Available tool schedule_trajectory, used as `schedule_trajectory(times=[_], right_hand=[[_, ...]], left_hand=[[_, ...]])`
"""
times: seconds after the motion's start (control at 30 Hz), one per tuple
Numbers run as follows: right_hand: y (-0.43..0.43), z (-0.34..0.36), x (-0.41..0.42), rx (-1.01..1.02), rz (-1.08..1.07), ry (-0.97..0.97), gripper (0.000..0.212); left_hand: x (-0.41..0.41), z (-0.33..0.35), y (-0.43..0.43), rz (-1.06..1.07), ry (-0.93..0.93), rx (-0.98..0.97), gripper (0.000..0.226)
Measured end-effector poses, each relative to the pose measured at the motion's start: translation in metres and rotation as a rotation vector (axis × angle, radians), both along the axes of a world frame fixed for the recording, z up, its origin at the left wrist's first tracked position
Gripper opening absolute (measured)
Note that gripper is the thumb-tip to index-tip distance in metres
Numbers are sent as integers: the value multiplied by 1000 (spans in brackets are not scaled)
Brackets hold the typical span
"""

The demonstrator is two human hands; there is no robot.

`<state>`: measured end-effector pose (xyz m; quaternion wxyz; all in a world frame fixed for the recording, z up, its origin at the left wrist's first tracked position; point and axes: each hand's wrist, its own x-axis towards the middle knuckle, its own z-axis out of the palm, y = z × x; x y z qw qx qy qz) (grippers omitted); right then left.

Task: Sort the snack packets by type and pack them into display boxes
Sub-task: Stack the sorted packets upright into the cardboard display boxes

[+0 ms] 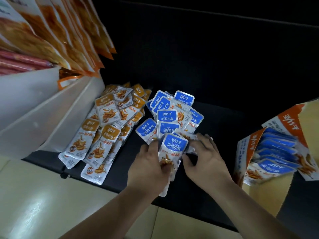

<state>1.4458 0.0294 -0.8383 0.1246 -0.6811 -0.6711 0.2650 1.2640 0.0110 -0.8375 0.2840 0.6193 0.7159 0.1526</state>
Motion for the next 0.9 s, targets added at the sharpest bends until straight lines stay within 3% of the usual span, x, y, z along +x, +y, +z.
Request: schedule_trajectory(times=[0.1,0.23,0.4,0.5,0.63,0.8,0.9], right_hand=[[0,0,6,54,-36,72,45],[-3,1,11,14,46,-3,62],[0,2,18,53,179,41,75],[2,2,20,128,-2,-38,63],[-1,6,3,-1,-79,-187,54],[-6,-2,-1,6,12,5,75],[-8,7,-8,-110,-62,290,94]], left_hand=[[-6,-2,-1,46,-35,16,75],[-14,-2,-1,57,-78,25,78],[-19,-1,-1,-19,-142,43,91],[-18,-1,-5,-91,-91,40,91],[-12,-4,-7,-150,15,32,92],[-9,-6,-8,-145,28,-2,91],[-4,-1,-8,-134,19,-19,91]])
